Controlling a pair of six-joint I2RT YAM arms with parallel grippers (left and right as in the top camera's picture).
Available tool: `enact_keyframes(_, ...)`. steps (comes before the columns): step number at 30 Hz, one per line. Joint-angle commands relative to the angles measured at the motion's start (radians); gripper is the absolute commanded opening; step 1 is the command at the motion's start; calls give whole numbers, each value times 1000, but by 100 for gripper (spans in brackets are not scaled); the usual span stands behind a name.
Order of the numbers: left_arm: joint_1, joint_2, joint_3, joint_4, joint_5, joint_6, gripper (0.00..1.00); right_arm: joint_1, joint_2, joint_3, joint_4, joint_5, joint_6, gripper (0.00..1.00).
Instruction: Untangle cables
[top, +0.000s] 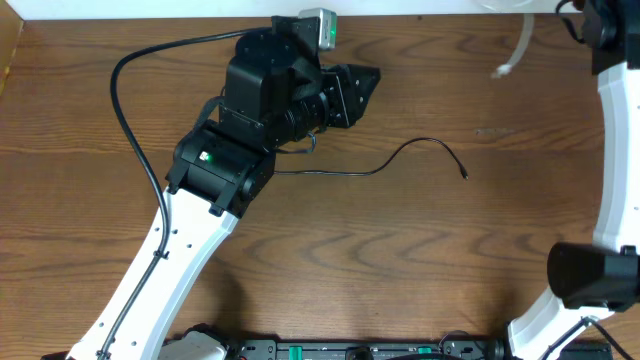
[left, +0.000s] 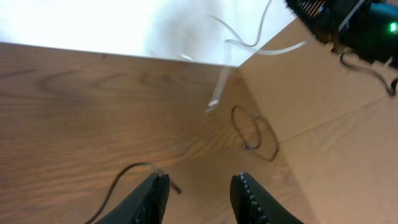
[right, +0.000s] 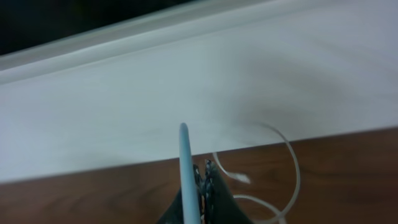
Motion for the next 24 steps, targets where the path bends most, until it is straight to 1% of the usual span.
enact_keyframes(1, 5, -19, 13, -25, -13, 81, 38, -58, 72, 1, 19, 107, 39, 1)
enact_keyframes(4, 5, -19, 13, -40, -14, 93, 38, -118, 140, 1, 52, 90, 101, 1)
enact_keyframes(7, 5, -19, 13, -43, -14, 95, 38, -169, 207, 1, 97, 24, 150, 1)
enact_keyframes(15, 5, -8, 11, -44, -13, 95, 38, -270, 390, 1, 312, -127, 233, 1)
enact_keyframes(20, 5, 11, 11, -43, -13, 94, 38, -302, 478, 1, 321, -133, 326, 2)
enact_keyframes(21, 5, 16, 11, -43, -13, 94, 38, -306, 488, 1, 313, -134, 341, 8)
enact_keyframes(22, 5, 21, 11, -43, -13, 94, 38, -309, 499, 1, 298, -135, 359, 25)
enact_keyframes(24, 5, 27, 11, -43, -13, 94, 38, -317, 512, 1, 262, -139, 377, 79)
